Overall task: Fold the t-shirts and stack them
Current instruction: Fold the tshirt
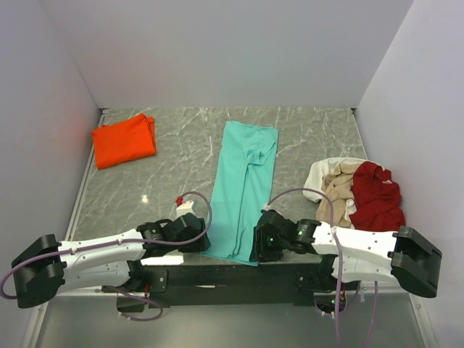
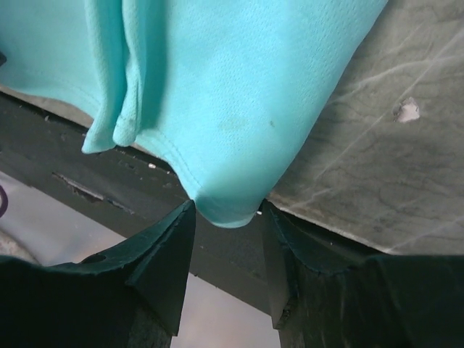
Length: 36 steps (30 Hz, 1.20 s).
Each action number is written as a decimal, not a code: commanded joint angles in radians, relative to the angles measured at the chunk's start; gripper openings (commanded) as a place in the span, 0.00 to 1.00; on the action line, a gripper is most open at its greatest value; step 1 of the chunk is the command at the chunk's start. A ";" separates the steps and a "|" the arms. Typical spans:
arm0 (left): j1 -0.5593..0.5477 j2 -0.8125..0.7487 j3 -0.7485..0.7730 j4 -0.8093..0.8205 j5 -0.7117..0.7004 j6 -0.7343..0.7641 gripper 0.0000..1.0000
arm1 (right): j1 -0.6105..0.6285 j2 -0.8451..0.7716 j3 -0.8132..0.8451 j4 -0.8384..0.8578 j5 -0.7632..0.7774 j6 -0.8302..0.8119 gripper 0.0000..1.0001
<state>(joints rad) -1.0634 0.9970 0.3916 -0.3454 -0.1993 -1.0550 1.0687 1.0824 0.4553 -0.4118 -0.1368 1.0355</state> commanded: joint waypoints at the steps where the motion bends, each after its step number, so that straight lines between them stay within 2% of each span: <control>1: 0.002 0.006 0.024 0.005 0.023 0.026 0.59 | 0.010 0.033 -0.013 0.047 0.029 0.018 0.49; 6: 0.003 0.009 0.023 0.002 0.035 0.027 0.57 | 0.022 0.059 -0.020 0.065 0.026 0.028 0.44; 8: 0.003 0.002 0.021 -0.004 0.037 0.026 0.55 | 0.023 0.065 -0.020 0.048 0.039 0.029 0.40; 12: 0.003 -0.018 0.012 -0.010 0.057 0.024 0.50 | 0.028 0.056 -0.020 0.034 0.049 0.034 0.25; 19: 0.003 -0.023 -0.003 -0.027 0.060 0.009 0.44 | 0.030 0.057 -0.021 0.036 0.052 0.037 0.13; 27: 0.003 -0.055 -0.031 -0.021 0.070 -0.013 0.34 | 0.033 0.066 -0.018 0.039 0.054 0.037 0.12; 32: 0.002 -0.051 -0.046 0.008 0.086 -0.022 0.33 | 0.036 0.077 -0.018 0.045 0.055 0.038 0.12; 36: 0.002 -0.043 -0.056 0.040 0.100 -0.026 0.27 | 0.037 0.080 -0.017 0.045 0.057 0.037 0.11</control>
<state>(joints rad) -1.0634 0.9539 0.3470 -0.3511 -0.1226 -1.0691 1.0950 1.1492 0.4374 -0.3679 -0.1059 1.0626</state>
